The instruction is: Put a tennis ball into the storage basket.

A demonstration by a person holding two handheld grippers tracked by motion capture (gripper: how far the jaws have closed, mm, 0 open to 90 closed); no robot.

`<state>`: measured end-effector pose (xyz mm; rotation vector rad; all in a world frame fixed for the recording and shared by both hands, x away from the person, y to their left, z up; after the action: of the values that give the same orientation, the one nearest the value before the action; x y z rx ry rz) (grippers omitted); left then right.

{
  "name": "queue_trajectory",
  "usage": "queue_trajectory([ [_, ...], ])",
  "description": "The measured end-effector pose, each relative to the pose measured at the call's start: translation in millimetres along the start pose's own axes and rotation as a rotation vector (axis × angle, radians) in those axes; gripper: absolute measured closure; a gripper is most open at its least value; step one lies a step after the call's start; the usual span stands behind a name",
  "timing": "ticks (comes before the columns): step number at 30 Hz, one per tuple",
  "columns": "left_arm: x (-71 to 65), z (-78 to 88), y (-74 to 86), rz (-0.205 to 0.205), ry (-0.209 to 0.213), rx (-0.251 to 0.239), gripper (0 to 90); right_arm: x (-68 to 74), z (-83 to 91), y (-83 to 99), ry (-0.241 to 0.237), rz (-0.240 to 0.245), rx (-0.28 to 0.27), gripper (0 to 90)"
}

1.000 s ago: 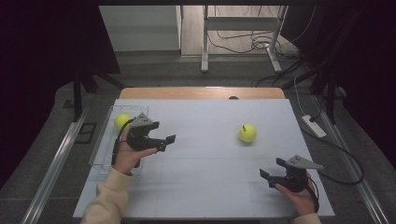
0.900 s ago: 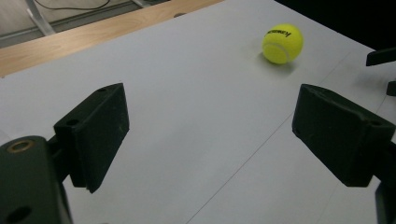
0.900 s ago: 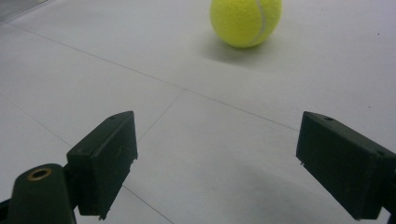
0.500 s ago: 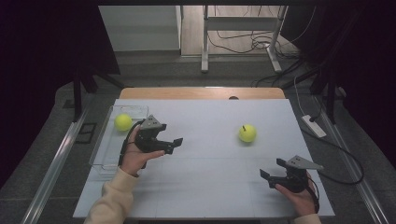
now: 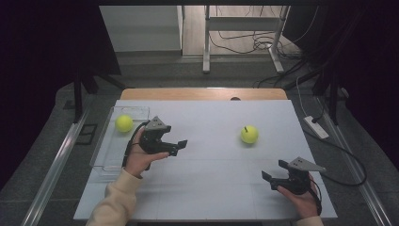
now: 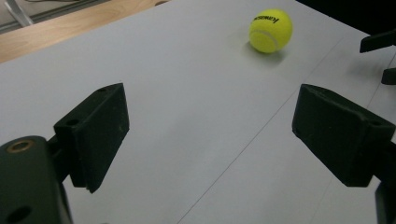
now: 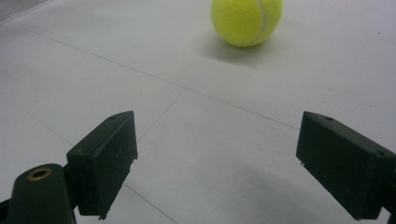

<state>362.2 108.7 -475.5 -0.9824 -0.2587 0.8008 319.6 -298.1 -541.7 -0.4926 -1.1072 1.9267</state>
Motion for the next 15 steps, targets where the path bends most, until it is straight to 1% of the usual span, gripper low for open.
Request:
queue_trajectory([
  [8, -5.1, -8.7, -1.0, -0.008, 0.01, 0.022, 12.2, 0.6, 1.2, -0.7, -0.007, -0.01, -0.008, 12.1],
  [15, -10.3, -20.2, -6.8, -0.01, 0.022, 0.035, 12.5, -0.3, 4.2, -1.9, 0.001, -0.011, -0.018, 12.1],
])
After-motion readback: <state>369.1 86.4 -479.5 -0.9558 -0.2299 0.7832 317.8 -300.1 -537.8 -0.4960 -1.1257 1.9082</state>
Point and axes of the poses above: each handheld gripper's, and its own axes: z roughly backward along the jaws, y roughly out of its underside, x roughly to its left, the point moved 5 cm from there along -z, roughly forward along the jaws, and after that the axes turned 1 degree about y, right-handed, at the moved point
